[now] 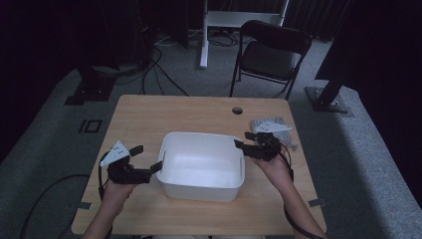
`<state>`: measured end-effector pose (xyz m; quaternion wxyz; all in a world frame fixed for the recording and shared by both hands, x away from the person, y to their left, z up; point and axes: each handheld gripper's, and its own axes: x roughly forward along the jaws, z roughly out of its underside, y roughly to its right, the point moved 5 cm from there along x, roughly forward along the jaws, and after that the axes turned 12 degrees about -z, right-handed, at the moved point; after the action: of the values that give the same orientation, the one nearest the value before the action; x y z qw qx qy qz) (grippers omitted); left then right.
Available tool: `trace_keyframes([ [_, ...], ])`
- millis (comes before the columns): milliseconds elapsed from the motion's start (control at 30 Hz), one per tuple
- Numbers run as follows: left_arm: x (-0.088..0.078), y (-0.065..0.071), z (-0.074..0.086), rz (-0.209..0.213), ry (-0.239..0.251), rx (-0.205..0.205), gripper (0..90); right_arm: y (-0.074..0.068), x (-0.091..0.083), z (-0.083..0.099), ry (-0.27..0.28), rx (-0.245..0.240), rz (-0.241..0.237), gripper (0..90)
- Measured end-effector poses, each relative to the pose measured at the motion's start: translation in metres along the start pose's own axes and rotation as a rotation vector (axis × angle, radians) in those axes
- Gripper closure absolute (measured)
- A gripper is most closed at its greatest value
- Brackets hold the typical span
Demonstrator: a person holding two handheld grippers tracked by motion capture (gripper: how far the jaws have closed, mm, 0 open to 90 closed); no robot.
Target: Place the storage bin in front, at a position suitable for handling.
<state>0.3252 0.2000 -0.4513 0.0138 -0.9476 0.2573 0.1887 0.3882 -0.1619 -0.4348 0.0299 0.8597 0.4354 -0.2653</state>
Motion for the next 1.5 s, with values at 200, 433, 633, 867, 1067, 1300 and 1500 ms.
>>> trace_keyframes([
  [200, 0.016, 0.003, -0.009, -0.003, -0.033, 0.027, 5.3, -0.003, -0.003, 0.013, 0.024, 0.055, 0.009, 41.6],
  [433, 0.027, 0.007, -0.012, -0.034, -0.069, 0.078, 22.0, -0.009, -0.002, 0.021, 0.024, 0.058, 0.045, 42.8],
  [633, 0.036, 0.002, -0.012, -0.082, -0.111, 0.085, 42.5, -0.011, 0.001, 0.024, 0.021, 0.086, 0.053, 48.2],
  [867, 0.045, 0.001, -0.011, -0.113, -0.139, 0.088, 52.1, -0.013, 0.004, 0.024, 0.021, 0.118, 0.047, 55.6],
  [1067, 0.053, 0.002, -0.01, -0.129, -0.16, 0.082, 57.8, -0.012, 0.007, 0.027, 0.0, 0.12, 0.081, 60.9],
  [1300, 0.055, -0.001, -0.008, -0.141, -0.171, 0.082, 65.0, -0.01, 0.01, 0.03, -0.02, 0.113, 0.084, 65.6],
  [1500, 0.053, -0.001, -0.006, -0.136, -0.162, 0.059, 64.7, -0.011, 0.011, 0.027, -0.046, 0.095, 0.116, 68.8],
])
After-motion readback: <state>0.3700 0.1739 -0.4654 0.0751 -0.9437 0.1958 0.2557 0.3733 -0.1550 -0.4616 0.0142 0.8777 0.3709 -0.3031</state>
